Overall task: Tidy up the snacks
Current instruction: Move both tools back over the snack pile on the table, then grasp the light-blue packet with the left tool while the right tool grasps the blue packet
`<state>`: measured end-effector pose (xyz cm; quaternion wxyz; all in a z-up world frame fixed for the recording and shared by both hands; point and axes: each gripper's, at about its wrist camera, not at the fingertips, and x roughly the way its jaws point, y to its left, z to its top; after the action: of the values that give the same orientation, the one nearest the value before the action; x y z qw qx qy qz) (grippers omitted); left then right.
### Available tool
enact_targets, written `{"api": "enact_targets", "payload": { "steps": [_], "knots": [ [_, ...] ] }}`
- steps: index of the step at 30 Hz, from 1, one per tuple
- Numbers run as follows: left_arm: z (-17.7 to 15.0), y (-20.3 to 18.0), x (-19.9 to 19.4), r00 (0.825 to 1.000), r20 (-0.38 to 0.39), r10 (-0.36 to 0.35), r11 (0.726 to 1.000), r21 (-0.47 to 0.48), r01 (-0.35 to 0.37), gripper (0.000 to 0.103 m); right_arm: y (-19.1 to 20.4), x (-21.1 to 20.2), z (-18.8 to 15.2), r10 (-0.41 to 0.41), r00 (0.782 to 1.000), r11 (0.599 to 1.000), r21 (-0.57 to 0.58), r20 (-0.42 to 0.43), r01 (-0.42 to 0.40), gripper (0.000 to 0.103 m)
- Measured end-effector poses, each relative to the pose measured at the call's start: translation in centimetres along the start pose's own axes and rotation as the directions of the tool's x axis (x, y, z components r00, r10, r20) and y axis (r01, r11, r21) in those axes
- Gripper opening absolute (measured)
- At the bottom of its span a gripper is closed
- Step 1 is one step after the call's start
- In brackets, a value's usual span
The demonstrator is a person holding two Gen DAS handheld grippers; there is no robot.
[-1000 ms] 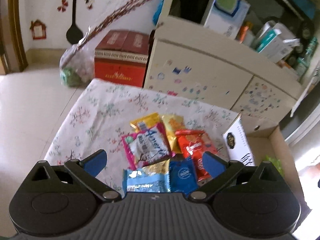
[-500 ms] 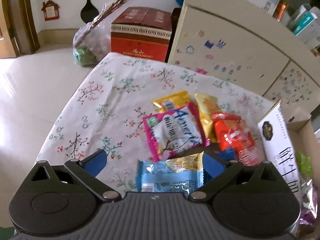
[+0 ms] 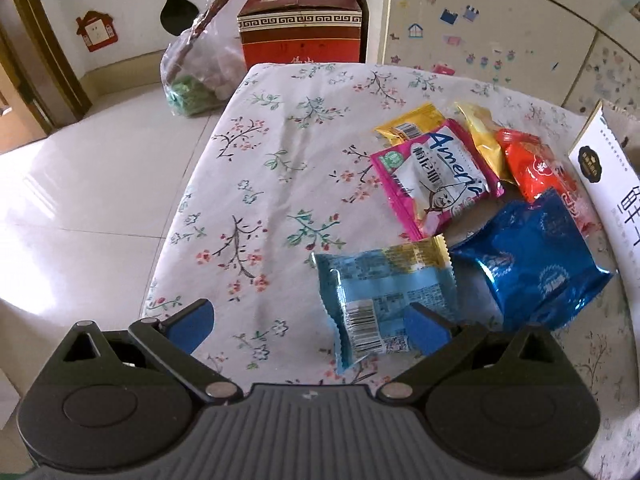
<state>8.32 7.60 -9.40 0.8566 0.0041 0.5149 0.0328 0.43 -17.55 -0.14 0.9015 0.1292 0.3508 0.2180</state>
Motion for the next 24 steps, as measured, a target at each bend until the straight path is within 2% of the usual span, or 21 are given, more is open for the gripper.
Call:
{"api": "enact_targets", "payload": {
  "steps": [5,8,11,14,20,24],
  "knots": [
    [0.5,0.3,-0.6,0.997,0.041,-0.069,0.998,0.0,0.069,0.103,0.4,3.0,-0.1,0.016,0.999,1.0,0.02,-0.042,-0.015,0.082],
    [0.6,-1.0,-1.1,0.99,0.08,-0.118,0.987,0.116,0.108,0.103,0.2,4.9,-0.1,0.012,0.998,0.999,0.044,-0.067,-0.01,0.078],
    [0.2,-2.1,-1.2,0.988,0.089,-0.129,0.971,0.214,0.107,0.103,-0.5,6.5,-0.2,0.009,0.996,0.996,0.09,-0.089,-0.001,0.077],
    [-0.4,-2.4,-0.2,0.989,0.058,-0.139,0.966,0.228,0.123,0.103,-1.3,8.0,-0.3,0.009,0.994,0.991,0.135,-0.108,0.005,0.075],
    [-0.2,-2.2,0.3,0.982,0.107,-0.159,0.962,0.241,0.129,0.103,-1.7,10.1,-0.5,0.007,0.992,0.987,0.161,-0.127,0.014,0.072],
    [-0.5,-2.7,0.5,0.978,0.129,-0.161,0.949,0.293,0.117,0.103,-2.2,11.4,-0.8,0.013,0.989,0.98,0.196,-0.145,0.016,0.067]
  ]
}}
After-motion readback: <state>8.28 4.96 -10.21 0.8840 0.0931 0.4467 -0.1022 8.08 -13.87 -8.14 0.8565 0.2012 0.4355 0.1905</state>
